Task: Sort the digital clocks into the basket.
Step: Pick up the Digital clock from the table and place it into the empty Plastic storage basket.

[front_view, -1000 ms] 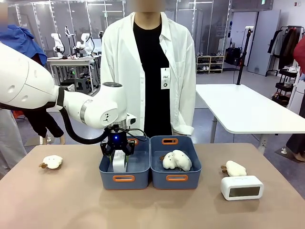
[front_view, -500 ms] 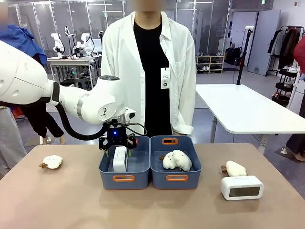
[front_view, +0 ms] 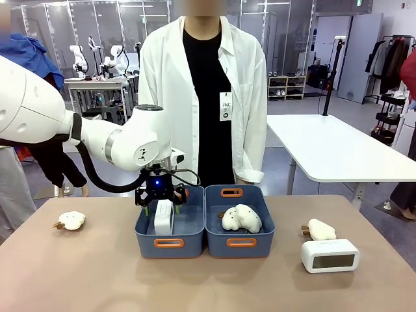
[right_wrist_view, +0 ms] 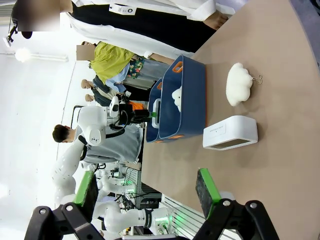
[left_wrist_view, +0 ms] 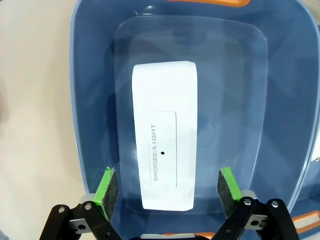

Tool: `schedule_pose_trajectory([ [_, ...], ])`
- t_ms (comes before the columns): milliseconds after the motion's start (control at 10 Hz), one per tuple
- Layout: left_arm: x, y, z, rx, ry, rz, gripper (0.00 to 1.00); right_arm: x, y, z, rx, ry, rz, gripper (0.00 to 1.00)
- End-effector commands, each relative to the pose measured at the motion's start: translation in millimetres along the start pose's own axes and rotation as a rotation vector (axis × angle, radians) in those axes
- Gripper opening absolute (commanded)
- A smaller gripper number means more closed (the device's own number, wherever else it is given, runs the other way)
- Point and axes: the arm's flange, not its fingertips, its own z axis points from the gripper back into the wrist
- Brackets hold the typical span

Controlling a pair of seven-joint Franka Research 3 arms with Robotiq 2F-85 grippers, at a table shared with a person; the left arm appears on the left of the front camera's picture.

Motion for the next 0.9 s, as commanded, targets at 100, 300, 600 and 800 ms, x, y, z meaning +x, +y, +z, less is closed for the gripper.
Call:
schedule_pose_trajectory([
  [100,0,0,0,0.000,0.000,0.000,1.00,-2,1,2,0.001,0.008,0.021,1.00],
  [300,-3,23,58,-0.094,0.030,0.034,1.00,-2,1,2,0.001,0.008,0.021,1.00],
  [600,-37,91,140,-0.460,0.146,0.073,1.00,-2,1,2,0.001,0.008,0.021,1.00],
  [800,-74,178,157,-0.743,0.255,0.051,1.00,-2,1,2,0.001,0.008,0.021,1.00],
])
